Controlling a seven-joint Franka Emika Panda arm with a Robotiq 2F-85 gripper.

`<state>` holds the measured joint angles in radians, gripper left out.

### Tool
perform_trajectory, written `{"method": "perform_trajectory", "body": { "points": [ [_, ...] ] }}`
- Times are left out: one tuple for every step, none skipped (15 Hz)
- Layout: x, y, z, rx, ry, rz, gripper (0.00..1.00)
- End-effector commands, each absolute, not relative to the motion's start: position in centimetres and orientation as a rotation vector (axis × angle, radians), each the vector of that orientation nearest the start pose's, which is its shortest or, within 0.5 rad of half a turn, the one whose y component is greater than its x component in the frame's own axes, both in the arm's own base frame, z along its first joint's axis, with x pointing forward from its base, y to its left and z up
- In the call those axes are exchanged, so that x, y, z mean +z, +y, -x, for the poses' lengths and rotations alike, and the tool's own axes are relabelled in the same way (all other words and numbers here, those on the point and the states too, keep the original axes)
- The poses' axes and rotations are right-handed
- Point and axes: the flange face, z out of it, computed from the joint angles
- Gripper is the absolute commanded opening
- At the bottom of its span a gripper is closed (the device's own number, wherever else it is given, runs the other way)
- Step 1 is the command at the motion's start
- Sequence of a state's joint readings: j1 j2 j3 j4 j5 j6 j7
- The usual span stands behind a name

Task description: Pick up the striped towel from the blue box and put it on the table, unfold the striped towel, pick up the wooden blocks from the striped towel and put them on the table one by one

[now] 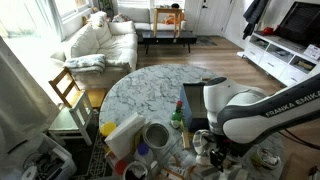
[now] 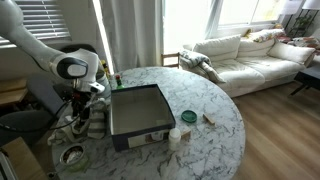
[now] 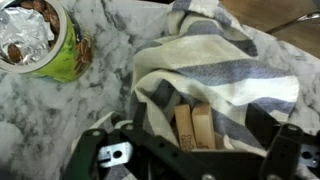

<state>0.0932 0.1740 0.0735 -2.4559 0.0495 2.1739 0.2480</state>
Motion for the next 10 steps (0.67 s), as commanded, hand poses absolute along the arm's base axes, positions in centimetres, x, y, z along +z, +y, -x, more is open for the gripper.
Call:
{"method": "perform_trajectory", "body": {
  "points": [
    [19.41,7.34,-42.52,0.705,0.184,3.084,0.8],
    [19.26,7.26,-42.52,0.704,0.183,3.083,0.68],
    [19.14,7.22,-42.52,0.702,0.185,3.083,0.62],
    [19.01,7.21,-42.56,0.695,0.185,3.083,0.64],
    [18.89,7.24,-42.62,0.688,0.186,3.081,0.65],
    [18.77,7.26,-42.67,0.683,0.188,3.08,0.72],
    [18.68,7.27,-42.72,0.678,0.189,3.078,0.73],
    [18.59,7.27,-42.76,0.675,0.189,3.077,0.73],
    [18.49,7.25,-42.76,0.675,0.19,3.077,0.58],
    [18.52,7.23,-42.82,0.672,0.191,3.076,0.49]
  ]
}}
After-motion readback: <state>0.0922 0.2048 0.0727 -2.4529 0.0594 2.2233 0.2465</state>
